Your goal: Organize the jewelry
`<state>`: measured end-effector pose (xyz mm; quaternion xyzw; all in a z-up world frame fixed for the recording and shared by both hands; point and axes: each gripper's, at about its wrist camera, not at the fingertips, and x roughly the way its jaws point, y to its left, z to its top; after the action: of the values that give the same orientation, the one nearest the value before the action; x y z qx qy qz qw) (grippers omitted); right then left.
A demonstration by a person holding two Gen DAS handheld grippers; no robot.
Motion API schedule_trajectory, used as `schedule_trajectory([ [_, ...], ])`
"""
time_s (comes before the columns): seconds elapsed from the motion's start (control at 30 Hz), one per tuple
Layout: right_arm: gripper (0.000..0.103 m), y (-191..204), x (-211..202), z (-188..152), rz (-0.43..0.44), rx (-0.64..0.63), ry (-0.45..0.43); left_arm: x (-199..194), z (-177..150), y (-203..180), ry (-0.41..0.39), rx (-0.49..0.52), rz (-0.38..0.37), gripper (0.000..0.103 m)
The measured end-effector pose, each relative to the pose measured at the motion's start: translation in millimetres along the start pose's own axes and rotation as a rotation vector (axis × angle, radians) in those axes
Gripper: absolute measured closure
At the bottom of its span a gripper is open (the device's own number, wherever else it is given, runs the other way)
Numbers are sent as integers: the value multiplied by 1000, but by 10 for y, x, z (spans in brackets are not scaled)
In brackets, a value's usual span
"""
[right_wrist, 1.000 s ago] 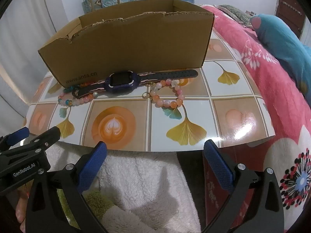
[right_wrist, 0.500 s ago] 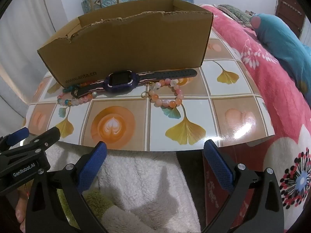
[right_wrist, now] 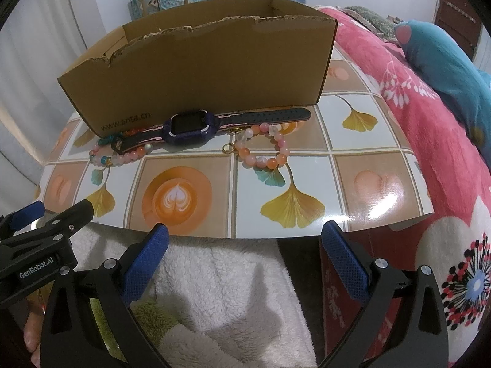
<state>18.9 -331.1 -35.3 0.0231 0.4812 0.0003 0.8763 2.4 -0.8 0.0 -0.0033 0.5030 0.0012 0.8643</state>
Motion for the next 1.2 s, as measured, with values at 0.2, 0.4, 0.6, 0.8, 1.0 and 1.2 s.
schedule_trajectory([
  [0.2,6,1,4,-8,-2,-1,3,-20,-17,9,0,4,-2,9],
  [0.4,6,-3,4,-13,-3,-4,2,14,-9,44,0,2,-3,9],
  [0.6,6,0,1,-12,-5,-4,4,5,-20,-1,-1,3,-6,9],
  [0.8,6,2,5,-9,-4,-5,5,-4,-27,-8,-1,3,-10,8],
  [1.0,6,7,7,-8,-5,-5,6,-1,-31,-15,2,2,-10,8],
  [1.2,6,-10,2,-22,-8,-6,6,1,-26,-7,1,3,-10,8],
])
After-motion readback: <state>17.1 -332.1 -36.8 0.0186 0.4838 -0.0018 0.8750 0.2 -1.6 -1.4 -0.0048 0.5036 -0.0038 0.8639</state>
